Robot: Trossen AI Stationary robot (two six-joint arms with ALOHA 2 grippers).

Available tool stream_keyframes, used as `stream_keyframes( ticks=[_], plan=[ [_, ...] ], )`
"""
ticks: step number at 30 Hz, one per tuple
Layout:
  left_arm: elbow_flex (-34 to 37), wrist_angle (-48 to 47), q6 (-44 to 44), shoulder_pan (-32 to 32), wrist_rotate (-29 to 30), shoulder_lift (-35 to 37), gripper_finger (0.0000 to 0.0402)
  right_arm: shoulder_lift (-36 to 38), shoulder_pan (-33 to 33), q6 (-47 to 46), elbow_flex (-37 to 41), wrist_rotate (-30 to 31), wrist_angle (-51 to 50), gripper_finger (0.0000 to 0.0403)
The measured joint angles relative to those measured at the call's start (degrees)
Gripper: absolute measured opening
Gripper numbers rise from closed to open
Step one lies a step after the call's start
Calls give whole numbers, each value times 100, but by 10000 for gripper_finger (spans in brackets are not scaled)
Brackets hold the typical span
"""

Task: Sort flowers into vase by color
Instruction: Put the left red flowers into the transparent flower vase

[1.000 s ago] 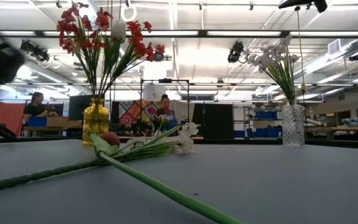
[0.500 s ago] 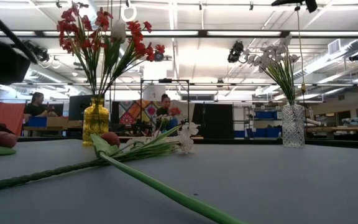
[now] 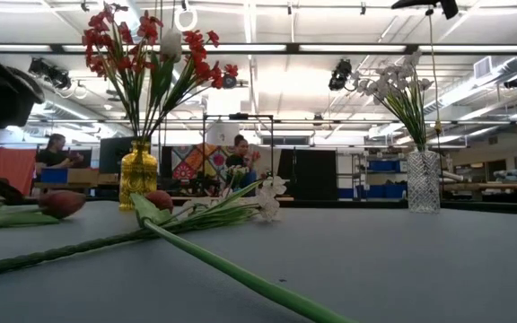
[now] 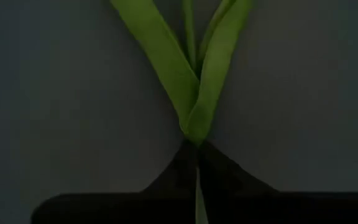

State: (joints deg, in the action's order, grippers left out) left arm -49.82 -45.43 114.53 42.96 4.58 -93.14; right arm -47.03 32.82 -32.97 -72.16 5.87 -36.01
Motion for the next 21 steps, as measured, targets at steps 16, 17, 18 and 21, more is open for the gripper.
stream_keyframes(
  ticks=[16, 17, 18, 21],
  plan=[
    [-1504, -1145, -3411, -1134, 2958, 1457, 1, -243, -577, -223, 0, -934, 314, 199],
    [-1567, -845, -4097, -1294, 3068, 1581, 1, -289, -645, -190, 0, -1006, 351, 199],
    [-1607, -467, -4847, -1456, 3089, 1683, 1, -351, -726, -173, -1, -1051, 348, 199],
    [-1682, 816, -6788, -1907, 2998, 1835, 0, -542, -1001, -164, 2, -1063, 297, 199]
  ],
)
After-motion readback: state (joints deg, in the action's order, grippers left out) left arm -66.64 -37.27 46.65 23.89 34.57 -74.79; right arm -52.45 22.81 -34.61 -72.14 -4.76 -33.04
